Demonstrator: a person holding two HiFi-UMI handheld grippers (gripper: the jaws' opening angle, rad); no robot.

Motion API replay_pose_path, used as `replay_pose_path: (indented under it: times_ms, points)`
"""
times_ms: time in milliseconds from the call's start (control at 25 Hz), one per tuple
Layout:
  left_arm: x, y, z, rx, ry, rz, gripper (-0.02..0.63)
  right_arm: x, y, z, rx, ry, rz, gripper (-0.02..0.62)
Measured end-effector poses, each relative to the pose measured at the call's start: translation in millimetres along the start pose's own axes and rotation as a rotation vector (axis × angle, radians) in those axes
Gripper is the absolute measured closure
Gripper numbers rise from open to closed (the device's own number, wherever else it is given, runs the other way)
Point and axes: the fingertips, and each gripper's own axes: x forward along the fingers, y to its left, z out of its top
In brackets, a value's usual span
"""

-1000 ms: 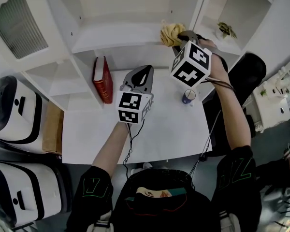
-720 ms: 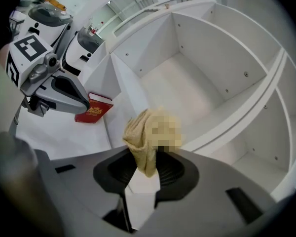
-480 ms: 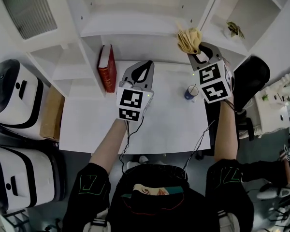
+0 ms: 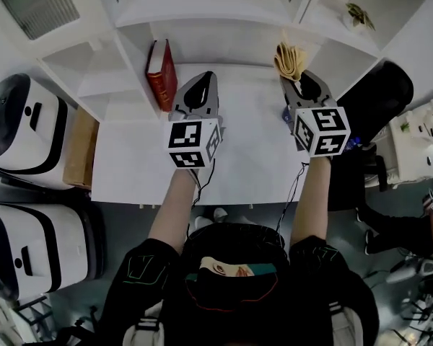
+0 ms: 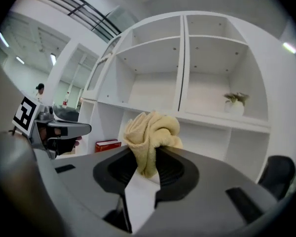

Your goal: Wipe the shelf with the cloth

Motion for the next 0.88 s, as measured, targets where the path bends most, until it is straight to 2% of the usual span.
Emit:
replay_pose_path:
  times_ms: [80, 240, 440, 560, 880]
  points:
    - [-6.2, 3.6, -11.6, -0.002, 0.006, 0.043, 0.606, -2.3, 7.9, -16.8, 0.070, -0.024, -0.002, 0.485]
    - [-19.6, 19.8, -45.6, 0.011, 0.071, 0.136, 0.606, -9.8, 21.9, -51.9, 0.181, -0.046, -0.011, 0.485]
    - [-41.7, 30.9, -66.5, 0.111, 0.088, 0.219, 0.606, -18.0, 36.5, -94.1, 0.248, -0.026, -0.010, 0.485]
    - [-52.0, 24.6, -76.1, 0.145, 0.096, 0.220, 0.606, -21.8, 45.5, -113.1, 0.278, -0.003, 0.014, 0.485]
    - [-53.0, 8.9, -90.7, 0.146, 0.130, 0.176, 0.606, -21.9, 56.5, -125.1, 0.292, 0.014, 0.040, 0.485]
